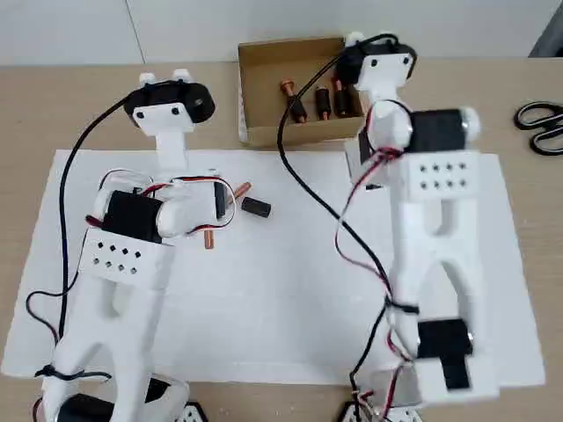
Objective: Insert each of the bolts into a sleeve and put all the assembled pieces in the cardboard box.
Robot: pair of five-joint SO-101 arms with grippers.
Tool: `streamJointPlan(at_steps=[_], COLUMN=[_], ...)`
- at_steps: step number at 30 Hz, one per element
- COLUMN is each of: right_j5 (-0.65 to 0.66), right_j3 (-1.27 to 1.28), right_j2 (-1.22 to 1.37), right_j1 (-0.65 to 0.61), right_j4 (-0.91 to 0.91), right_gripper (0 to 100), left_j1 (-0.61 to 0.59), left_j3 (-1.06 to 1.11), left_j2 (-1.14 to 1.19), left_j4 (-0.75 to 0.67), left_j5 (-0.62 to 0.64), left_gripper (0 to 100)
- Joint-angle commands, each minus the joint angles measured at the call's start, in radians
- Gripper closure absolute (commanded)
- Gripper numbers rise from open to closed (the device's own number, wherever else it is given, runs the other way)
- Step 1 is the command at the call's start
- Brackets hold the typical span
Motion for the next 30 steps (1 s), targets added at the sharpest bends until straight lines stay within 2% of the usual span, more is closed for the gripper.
streamJointPlan(at_steps=[1, 8, 15, 21, 30], right_j5=[-0.003, -0.005, -0.008, -0.005, -0.009], right_j3=[0.109, 0.526, 1.017, 1.329, 1.501], right_j2=[-0.262, -0.691, -0.974, -1.096, -1.11], right_j1=[-0.001, -0.004, 0.004, 0.002, -0.005], right_j4=[-0.005, -0.194, -0.613, -0.915, -1.109], right_gripper=[99.1, 99.1, 99.4, 99.5, 99.5], left_j1=[-0.006, -0.006, -0.005, -0.006, -0.002], left_j3=[-0.054, -0.054, -0.05, -0.048, -0.047], left_j2=[-0.043, -0.043, -0.037, -0.035, -0.035], left_j4=[0.0, -0.04, -0.055, -0.055, -0.094], left_j5=[-0.003, 0.025, 0.046, 0.046, 0.046], left_gripper=[100, 100, 100, 100, 100])
